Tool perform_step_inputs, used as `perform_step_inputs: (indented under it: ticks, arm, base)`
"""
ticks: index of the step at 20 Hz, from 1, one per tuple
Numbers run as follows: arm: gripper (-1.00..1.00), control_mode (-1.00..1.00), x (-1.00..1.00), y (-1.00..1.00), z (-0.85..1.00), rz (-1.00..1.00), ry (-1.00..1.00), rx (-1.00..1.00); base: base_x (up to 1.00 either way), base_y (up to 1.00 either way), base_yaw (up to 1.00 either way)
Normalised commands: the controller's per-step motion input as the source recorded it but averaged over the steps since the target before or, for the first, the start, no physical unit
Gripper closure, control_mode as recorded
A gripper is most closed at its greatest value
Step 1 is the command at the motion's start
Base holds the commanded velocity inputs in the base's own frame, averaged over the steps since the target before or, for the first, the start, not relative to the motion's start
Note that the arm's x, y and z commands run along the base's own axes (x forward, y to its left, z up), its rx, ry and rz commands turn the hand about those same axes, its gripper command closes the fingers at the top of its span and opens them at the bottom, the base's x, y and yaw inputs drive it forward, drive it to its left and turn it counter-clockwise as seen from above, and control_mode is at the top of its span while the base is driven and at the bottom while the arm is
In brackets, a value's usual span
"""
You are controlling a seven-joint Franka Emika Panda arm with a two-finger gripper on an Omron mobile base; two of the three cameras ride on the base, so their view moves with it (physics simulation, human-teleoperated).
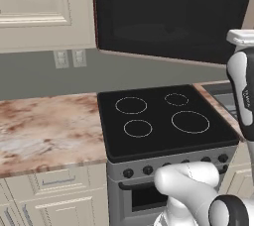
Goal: Open the microwave door.
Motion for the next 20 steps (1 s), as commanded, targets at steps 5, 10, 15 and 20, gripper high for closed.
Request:
perform_step_inputs:
  ticks: [5, 10, 15, 20]
  arm:
    - [-1.00, -1.00, -0.82, -1.00, 0.33, 0.06, -0.04, 0.03]
    - [-1.00, -1.00, -1.00, -1.00, 0.33, 0.14, -0.05, 0.04]
    - [-1.00, -1.00, -1.00, -0.97, 0.34, 0.24, -0.05, 0.11]
    - [-1.00, -1.00, -0.93, -0.99, 0.33, 0.28, -0.18, 0.18]
  base:
    - [0.00, 0.00, 0.00]
    - [0.00, 0.00, 0.00]
    - [0.00, 0.00, 0.00]
    - [0.00, 0.00, 0.00]
